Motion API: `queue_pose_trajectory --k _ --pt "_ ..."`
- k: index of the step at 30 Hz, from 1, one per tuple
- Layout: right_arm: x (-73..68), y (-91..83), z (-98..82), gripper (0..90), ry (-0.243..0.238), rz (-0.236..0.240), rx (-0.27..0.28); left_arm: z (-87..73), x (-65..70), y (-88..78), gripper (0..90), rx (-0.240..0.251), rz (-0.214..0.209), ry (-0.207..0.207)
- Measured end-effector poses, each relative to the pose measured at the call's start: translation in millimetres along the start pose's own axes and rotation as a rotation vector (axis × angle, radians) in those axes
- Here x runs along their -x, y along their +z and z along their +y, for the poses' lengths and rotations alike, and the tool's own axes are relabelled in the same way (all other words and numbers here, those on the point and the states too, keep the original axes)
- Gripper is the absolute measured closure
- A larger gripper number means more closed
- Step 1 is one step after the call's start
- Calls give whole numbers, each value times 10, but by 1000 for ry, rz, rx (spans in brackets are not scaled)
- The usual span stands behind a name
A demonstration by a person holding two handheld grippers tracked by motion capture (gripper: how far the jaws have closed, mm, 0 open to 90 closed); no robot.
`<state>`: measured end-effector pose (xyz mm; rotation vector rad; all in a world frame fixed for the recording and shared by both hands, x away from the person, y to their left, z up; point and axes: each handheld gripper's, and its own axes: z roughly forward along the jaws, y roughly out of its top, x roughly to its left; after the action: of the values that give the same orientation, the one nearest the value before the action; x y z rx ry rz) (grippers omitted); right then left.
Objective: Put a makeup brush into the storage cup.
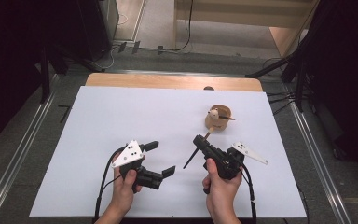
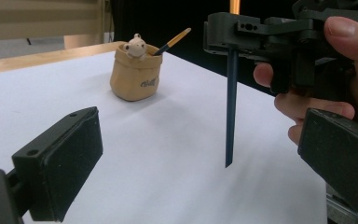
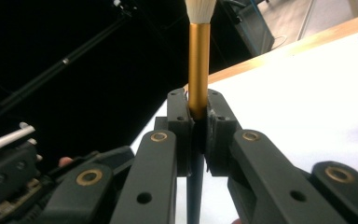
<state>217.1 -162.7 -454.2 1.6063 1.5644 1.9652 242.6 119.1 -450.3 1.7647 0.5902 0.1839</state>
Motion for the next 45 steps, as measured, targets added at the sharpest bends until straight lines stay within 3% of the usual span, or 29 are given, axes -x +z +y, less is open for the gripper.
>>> queue_pose_trajectory --k 4,10,20,24,35,41,45 --pt "-42 -10 27 843 -68 -25 1 -9 -59 -72 0 0 24 25" --pt "-78 -28 59 842 -138 -45 5 -49 -179 -222 0 3 61 19" --pt "-34 -36 92 841 -157 -69 -10 -114 -323 -481 0 36 108 19" --pt "-30 -38 101 841 -184 -83 -14 -158 -364 -564 0 18 148 35" --pt "-61 -135 232 841 -253 -100 13 -333 -490 -877 0 23 216 18" --pt "-48 -161 341 841 -296 -108 11 -427 -522 -1070 0 51 241 37" --pt "-41 -144 414 841 -337 -103 12 -484 -577 -1175 0 88 246 17"
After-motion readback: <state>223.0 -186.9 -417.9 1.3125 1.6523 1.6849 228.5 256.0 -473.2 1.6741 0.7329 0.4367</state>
